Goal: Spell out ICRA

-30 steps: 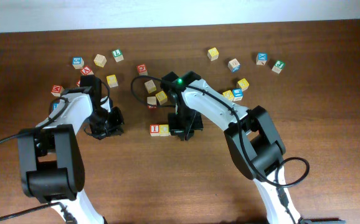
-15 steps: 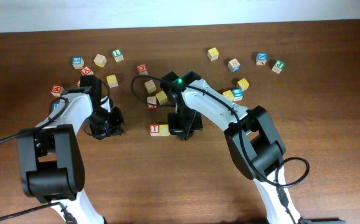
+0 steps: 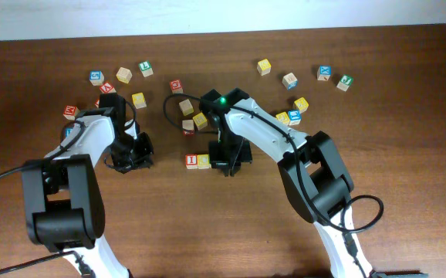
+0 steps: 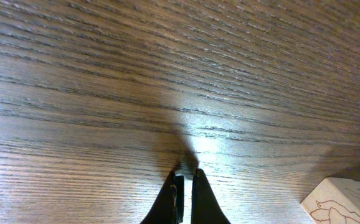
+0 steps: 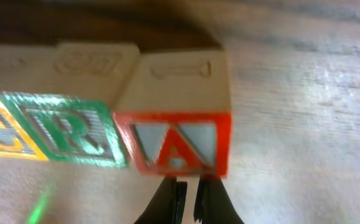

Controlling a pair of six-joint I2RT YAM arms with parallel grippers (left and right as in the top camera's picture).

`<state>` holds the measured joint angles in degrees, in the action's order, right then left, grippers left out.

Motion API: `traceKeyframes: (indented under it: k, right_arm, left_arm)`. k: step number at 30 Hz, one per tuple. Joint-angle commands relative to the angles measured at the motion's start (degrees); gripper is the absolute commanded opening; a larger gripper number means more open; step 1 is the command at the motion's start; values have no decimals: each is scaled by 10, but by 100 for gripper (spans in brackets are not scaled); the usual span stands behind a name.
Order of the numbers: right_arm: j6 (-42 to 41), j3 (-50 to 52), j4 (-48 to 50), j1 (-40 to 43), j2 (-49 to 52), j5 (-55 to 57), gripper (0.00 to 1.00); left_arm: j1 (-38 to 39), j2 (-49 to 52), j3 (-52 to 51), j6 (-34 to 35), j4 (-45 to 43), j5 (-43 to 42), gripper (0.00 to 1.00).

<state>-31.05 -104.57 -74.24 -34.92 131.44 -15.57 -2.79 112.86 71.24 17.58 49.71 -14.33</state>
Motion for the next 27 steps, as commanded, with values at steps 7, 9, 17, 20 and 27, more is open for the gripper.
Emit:
traceKeyframes:
  k: [7, 9, 17, 20, 27]
  right_arm:
    - [42, -99, -95, 59, 1, 45, 4]
    - [43, -95, -93, 85, 1, 76, 4]
    - [42, -5, 13, 97, 1, 31, 4]
    - [31, 12, 38, 85, 1, 22, 4]
    - [14, 17, 72, 59, 1, -5, 4]
  left_arm:
    - [36, 8, 8, -5, 7, 6, 0]
    - [49, 8, 8, -5, 8, 6, 0]
    - [113, 8, 8, -5, -14, 6, 0]
    - [126, 8, 8, -2, -18, 6, 0]
    - [150, 8, 8, -3, -37, 2, 0]
